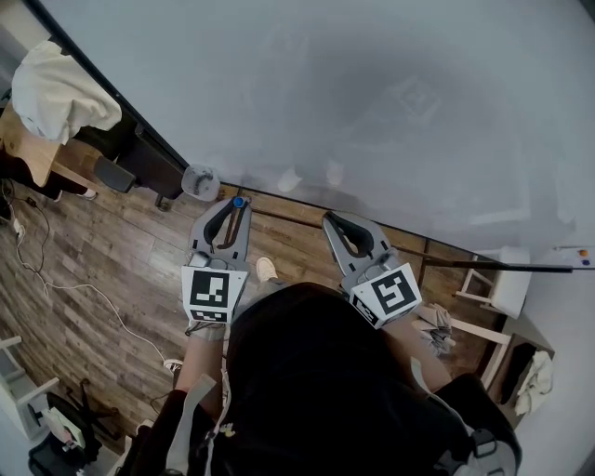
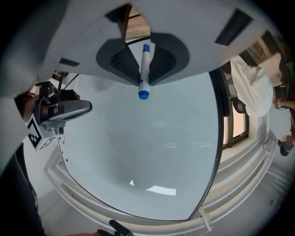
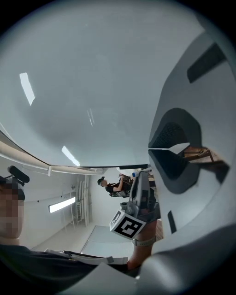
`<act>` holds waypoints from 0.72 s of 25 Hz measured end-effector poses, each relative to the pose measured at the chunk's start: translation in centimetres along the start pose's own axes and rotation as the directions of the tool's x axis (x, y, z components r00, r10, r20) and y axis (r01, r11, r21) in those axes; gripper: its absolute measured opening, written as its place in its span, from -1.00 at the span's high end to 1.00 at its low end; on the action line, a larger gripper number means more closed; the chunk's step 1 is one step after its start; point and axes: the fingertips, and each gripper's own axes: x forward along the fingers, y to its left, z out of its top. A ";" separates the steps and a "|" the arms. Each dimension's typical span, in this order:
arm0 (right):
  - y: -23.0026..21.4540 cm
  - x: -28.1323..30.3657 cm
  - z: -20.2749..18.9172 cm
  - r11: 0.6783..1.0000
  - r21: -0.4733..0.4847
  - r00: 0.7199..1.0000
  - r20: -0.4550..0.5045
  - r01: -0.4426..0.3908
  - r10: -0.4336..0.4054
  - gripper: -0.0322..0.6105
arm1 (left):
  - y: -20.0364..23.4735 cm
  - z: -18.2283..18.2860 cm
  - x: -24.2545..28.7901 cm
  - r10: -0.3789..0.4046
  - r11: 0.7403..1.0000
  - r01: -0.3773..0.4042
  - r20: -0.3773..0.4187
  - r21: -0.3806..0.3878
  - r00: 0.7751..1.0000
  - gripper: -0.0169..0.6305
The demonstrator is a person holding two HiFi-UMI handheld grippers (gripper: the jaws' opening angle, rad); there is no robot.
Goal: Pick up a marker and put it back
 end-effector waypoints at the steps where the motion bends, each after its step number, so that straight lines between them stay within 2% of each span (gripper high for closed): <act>1: 0.2 0.4 0.1 1.000 -0.001 1.000 0.001 -0.008 0.008 0.83 | 0.4 0.1 -0.1 0.009 1.000 -0.009 0.001 0.001 1.000 0.72; 18: 2.5 6.8 1.1 0.997 -0.015 0.997 0.008 -0.076 0.076 0.83 | 8.4 -0.3 -1.7 0.123 0.992 -0.123 0.015 -0.004 0.992 0.72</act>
